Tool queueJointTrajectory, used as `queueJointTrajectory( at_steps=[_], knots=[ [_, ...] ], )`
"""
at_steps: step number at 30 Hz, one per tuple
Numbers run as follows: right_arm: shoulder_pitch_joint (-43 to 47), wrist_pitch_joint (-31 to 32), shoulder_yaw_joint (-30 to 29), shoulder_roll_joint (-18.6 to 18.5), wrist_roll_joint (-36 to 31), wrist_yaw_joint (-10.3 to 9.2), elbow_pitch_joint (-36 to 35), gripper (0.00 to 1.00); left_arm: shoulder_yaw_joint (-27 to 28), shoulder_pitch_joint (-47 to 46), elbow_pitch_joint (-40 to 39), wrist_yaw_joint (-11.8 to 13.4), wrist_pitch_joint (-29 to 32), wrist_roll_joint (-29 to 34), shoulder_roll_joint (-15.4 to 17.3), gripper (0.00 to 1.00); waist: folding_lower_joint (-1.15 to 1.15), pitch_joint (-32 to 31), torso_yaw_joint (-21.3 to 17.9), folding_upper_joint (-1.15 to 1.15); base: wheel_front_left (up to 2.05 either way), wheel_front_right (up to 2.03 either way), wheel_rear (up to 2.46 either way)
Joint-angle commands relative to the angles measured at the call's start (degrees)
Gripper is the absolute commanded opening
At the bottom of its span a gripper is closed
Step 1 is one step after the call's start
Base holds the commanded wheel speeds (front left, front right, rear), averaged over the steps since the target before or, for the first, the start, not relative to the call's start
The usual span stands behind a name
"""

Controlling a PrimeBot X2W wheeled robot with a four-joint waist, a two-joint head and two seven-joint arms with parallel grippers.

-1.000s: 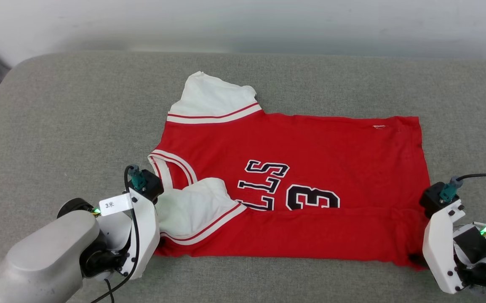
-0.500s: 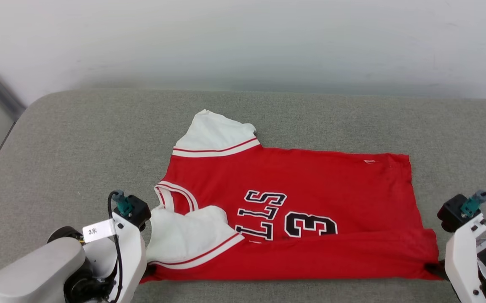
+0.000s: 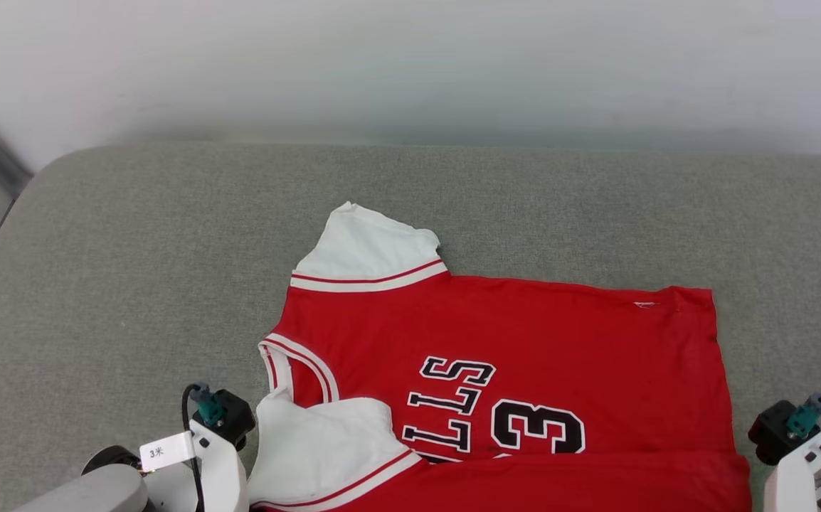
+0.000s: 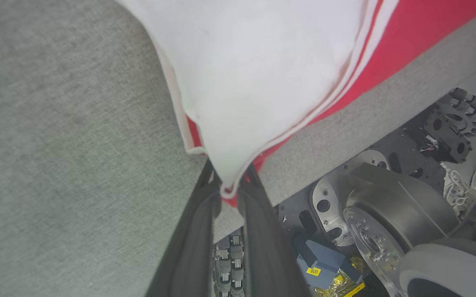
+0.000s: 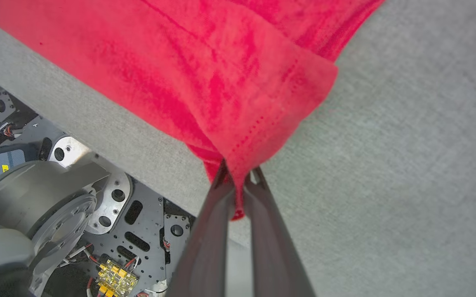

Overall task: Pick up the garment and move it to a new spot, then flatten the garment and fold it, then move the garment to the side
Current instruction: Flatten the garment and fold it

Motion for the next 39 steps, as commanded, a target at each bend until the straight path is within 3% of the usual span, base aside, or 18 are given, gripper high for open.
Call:
queueJointTrajectory(
  at_steps=[1,4,5,6,14,18,21,30,39],
  knots=[
    [1.4,0.3,-0.3,0.9,-0.3,-0.02,0.9,0.00,-0.1,1.2,0.7,0.3,-0.5,-0.5,-0.4,0.00,0.00,1.0,-0.2,0.00,0.00,0.00,0.00],
    [1.6,-1.0,-1.1,2.4,-1.2,-0.02,2.1,0.00,-0.1,1.5,2.1,0.3,-0.7,-0.7,-0.9,0.00,0.00,1.5,-0.2,0.00,0.00,0.00,0.00],
    [1.7,-1.7,-1.5,2.8,-1.8,-0.02,2.4,0.43,-0.1,1.5,2.4,0.4,-0.8,-0.6,-1.0,0.25,0.00,1.5,-0.1,0.00,0.00,0.00,0.00],
    [1.7,-2.6,-2.1,3.4,-2.2,-0.02,2.6,1.00,0.0,1.2,2.6,0.6,-1.3,-0.1,-1.1,1.00,0.00,1.4,0.0,0.00,0.00,0.00,0.00],
    [2.2,-13.7,-8.8,5.5,-6.0,-0.02,0.4,1.00,2.0,-0.9,-1.9,1.1,-3.5,1.1,2.6,1.00,0.00,-1.9,0.6,0.00,0.00,0.00,0.00],
    [2.9,-23.5,-17.6,9.4,-11.2,-0.02,-0.2,1.00,5.5,-4.3,-6.2,2.9,-5.7,2.2,6.0,1.00,0.00,-3.0,0.6,0.00,0.00,0.00,0.00],
    [3.6,-28.6,-23.0,12.7,-15.3,-0.02,-1.4,1.00,8.0,-7.5,-6.8,3.6,-8.9,4.4,6.5,1.00,0.00,-2.8,0.1,0.00,0.00,0.00,0.00],
    [6.5,-38.1,-34.1,22.9,-26.2,-0.02,-8.3,1.00,13.0,-16.7,-3.0,3.4,-13.3,8.1,4.2,1.00,0.00,1.5,-2.6,0.00,0.00,0.00,0.00],
    [10.4,-42.1,-39.7,32.4,-33.6,-0.02,-16.2,1.00,14.7,-29.3,6.1,1.3,-8.1,8.9,-2.1,1.00,0.00,9.9,-5.8,0.00,0.00,0.00,0.00]
  ],
)
